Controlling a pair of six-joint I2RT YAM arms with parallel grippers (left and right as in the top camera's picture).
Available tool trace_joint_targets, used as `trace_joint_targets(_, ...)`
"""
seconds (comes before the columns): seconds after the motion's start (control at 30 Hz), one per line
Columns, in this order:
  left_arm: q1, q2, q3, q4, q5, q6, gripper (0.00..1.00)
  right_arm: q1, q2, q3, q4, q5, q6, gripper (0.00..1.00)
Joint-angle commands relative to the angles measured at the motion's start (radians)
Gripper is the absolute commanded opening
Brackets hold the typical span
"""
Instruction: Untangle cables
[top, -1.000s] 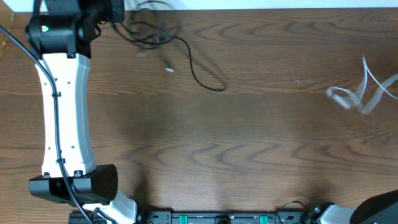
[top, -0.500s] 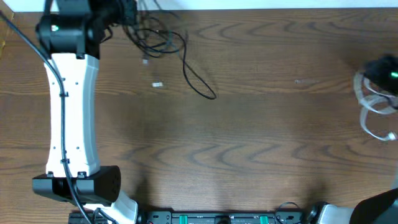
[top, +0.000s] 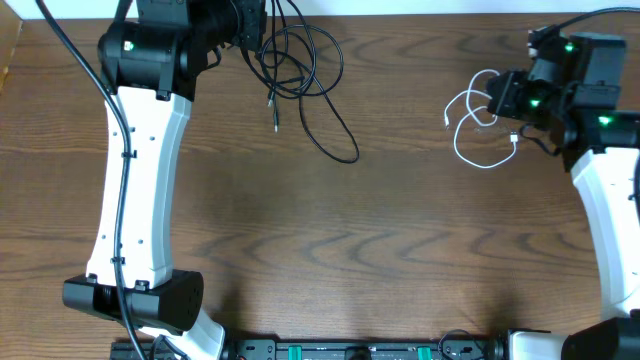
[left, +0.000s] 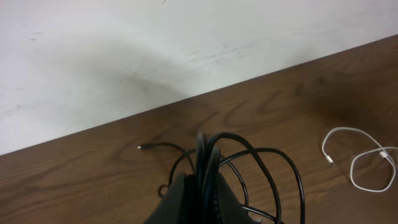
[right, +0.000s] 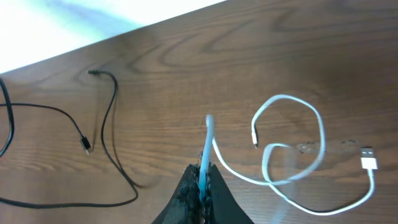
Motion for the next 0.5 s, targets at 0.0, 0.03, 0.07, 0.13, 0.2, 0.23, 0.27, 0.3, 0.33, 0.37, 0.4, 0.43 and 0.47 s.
trace_joint_targets(0.0, -0.003, -0.018, 0.013, 0.001, 0.006, -0.008, 0.08, 0.042, 0.000, 0.000, -0.009, 0.037, 0.013, 0.01)
trace_joint_targets(0.03, -0.006, -0.018, 0.013, 0.001, 0.006, -0.008, 0.08, 0.054, 0.000, 0.000, -0.015, 0.031, 0.013, 0.01)
trace_joint_targets(0.07, -0.008, -0.018, 0.013, 0.001, 0.006, -0.008, 0.08, 0.067, 0.000, 0.000, -0.022, 0.021, 0.013, 0.01)
trace_joint_targets(0.13, -0.017, -0.018, 0.013, 0.001, 0.006, -0.008, 0.08, 0.097, 0.000, 0.000, -0.037, 0.013, -0.002, 0.01)
trace_joint_targets(0.2, -0.027, -0.018, 0.013, 0.001, 0.005, -0.008, 0.08, 0.124, 0.000, 0.000, -0.050, 0.033, -0.006, 0.01)
trace_joint_targets(0.23, -0.032, -0.018, 0.013, 0.002, 0.005, -0.007, 0.08, 0.135, 0.000, 0.000, -0.053, 0.045, -0.006, 0.01)
trace_joint_targets(0.27, -0.036, -0.018, 0.013, 0.001, 0.005, -0.005, 0.08, 0.143, 0.000, 0.000, -0.052, 0.055, -0.006, 0.01)
trace_joint_targets(0.3, -0.039, -0.018, 0.013, 0.001, 0.005, -0.005, 0.08, 0.149, 0.000, 0.000, -0.051, 0.065, -0.006, 0.01)
trace_joint_targets(0.33, -0.040, -0.018, 0.013, 0.001, 0.005, -0.005, 0.08, 0.154, 0.000, 0.000, -0.051, 0.069, -0.006, 0.01)
trace_joint_targets(0.37, -0.040, -0.019, 0.013, 0.001, 0.005, -0.005, 0.08, 0.158, 0.000, 0.000, -0.051, 0.069, -0.006, 0.01)
trace_joint_targets(0.4, -0.040, -0.019, 0.013, 0.001, 0.005, -0.005, 0.08, 0.160, 0.000, 0.000, -0.052, 0.069, -0.005, 0.01)
trace_joint_targets(0.43, -0.040, -0.019, 0.013, 0.001, 0.005, -0.005, 0.08, 0.160, 0.000, 0.000, -0.056, 0.069, -0.005, 0.01)
trace_joint_targets(0.47, -0.040, -0.019, 0.013, 0.001, 0.005, -0.005, 0.08, 0.160, 0.000, 0.000, -0.061, 0.069, -0.005, 0.12)
